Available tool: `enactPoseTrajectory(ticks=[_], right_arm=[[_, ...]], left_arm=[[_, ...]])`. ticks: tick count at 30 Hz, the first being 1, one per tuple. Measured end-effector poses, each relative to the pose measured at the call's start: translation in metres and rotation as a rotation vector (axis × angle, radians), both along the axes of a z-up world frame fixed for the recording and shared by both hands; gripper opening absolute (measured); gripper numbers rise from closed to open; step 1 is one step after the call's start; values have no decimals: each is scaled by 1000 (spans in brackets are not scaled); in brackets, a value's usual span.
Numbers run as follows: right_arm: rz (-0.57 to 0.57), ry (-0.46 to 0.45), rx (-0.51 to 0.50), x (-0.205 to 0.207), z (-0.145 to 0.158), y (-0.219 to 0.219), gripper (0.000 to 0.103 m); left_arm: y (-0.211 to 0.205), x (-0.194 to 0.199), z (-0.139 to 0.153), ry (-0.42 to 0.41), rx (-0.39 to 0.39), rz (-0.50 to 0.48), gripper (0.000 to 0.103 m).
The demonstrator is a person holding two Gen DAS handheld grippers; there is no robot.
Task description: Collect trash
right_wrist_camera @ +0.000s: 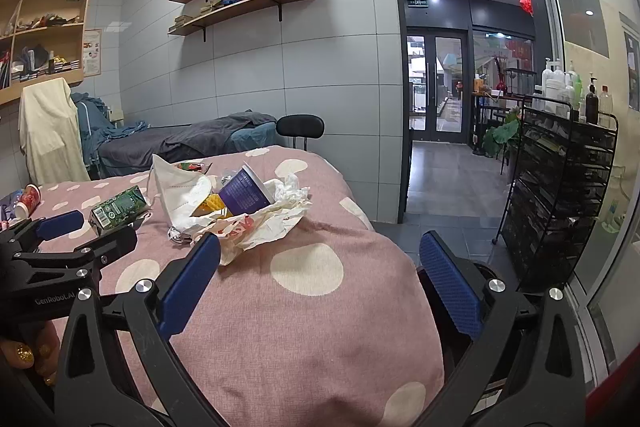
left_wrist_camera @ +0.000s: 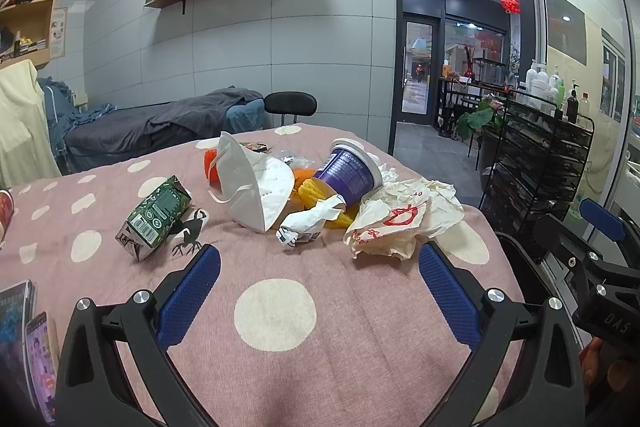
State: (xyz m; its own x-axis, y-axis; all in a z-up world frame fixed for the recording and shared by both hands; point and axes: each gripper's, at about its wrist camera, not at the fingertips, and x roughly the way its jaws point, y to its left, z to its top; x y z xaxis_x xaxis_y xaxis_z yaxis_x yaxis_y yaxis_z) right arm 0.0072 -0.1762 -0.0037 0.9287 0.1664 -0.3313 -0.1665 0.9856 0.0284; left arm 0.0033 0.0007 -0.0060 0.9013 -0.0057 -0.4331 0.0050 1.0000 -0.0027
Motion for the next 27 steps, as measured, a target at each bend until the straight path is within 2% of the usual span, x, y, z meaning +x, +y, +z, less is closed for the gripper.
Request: enactPoseTrajectory(ticks=[27], right_arm=[[1,6,0,1,-2,0,98]], left_arm=[[3,0,-7,10,-5,4,97]])
